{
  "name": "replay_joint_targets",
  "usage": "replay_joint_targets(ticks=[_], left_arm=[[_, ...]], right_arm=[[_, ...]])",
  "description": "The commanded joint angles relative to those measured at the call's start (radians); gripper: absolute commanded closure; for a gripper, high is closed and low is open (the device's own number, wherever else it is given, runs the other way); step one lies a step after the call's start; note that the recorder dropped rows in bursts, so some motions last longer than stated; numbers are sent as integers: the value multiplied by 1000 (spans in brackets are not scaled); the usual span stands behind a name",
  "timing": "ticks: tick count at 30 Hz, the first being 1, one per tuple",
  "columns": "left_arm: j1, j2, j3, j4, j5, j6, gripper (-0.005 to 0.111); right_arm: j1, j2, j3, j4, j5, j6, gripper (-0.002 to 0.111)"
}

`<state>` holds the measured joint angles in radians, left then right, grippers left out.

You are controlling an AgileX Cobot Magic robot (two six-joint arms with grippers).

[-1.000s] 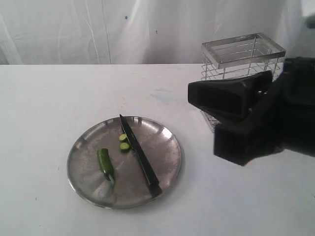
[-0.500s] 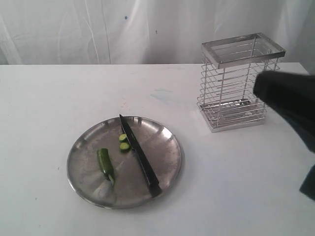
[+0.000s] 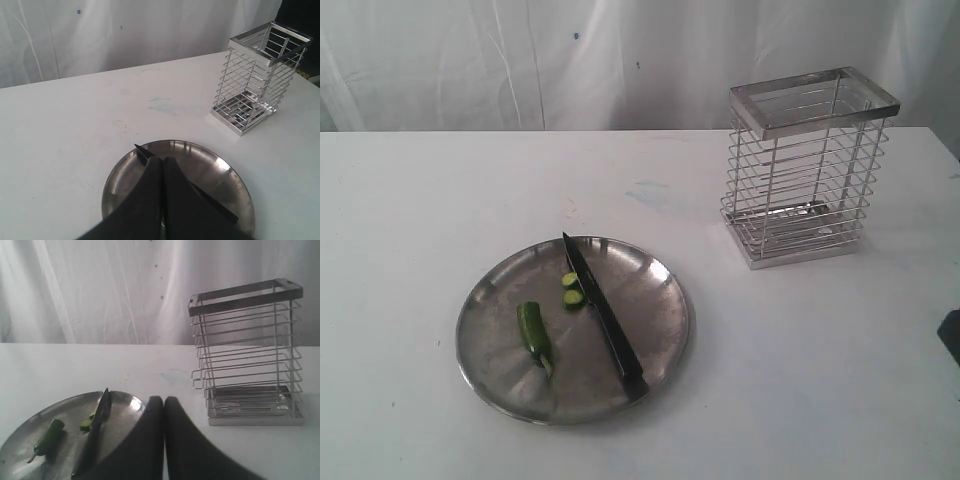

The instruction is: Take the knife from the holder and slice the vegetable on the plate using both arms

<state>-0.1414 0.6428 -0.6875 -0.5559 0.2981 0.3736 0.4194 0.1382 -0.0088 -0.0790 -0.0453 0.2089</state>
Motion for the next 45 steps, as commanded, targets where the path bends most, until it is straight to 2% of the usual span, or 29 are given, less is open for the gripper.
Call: replay_joint_targets(ticks=[1,4,7,21,25,26,31,32,34,39,45], left_arm=[[2,-9,6,-10,9,-9,107],[2,-9,6,-10,9,-9,107],[2,-9,6,-10,9,-9,107],[2,-11,9,-12,6,-9,107],[-10,-48,54,108,-139,-26,107],[-18,-65,69,158,-162,-83,107],[-50,-213,256,604,-375,-613,107],[-50,-242,297,643,-406,-652,107],[-50,-320,401,641,-424,-668,107],[-50,-503,588,617,-269,-665,107],[-50,-643,688,614,-252,-665,107]], right_arm=[[-42,-89,9,6,171,64,108],[-44,-130,9,6,298,66,108],[-44,-138,9,6,352,66,108],[-44,-138,9,6,362,66,108],[-44,-138,9,6,362,66,108],[-44,-138,9,6,362,66,108],[-44,-138,9,6,362,66,108],[-44,-138,9,6,362,66,108],[-44,-138,9,6,362,66,108],[-44,-138,9,1,362,66,108],[-44,-138,9,1,362,66,108]])
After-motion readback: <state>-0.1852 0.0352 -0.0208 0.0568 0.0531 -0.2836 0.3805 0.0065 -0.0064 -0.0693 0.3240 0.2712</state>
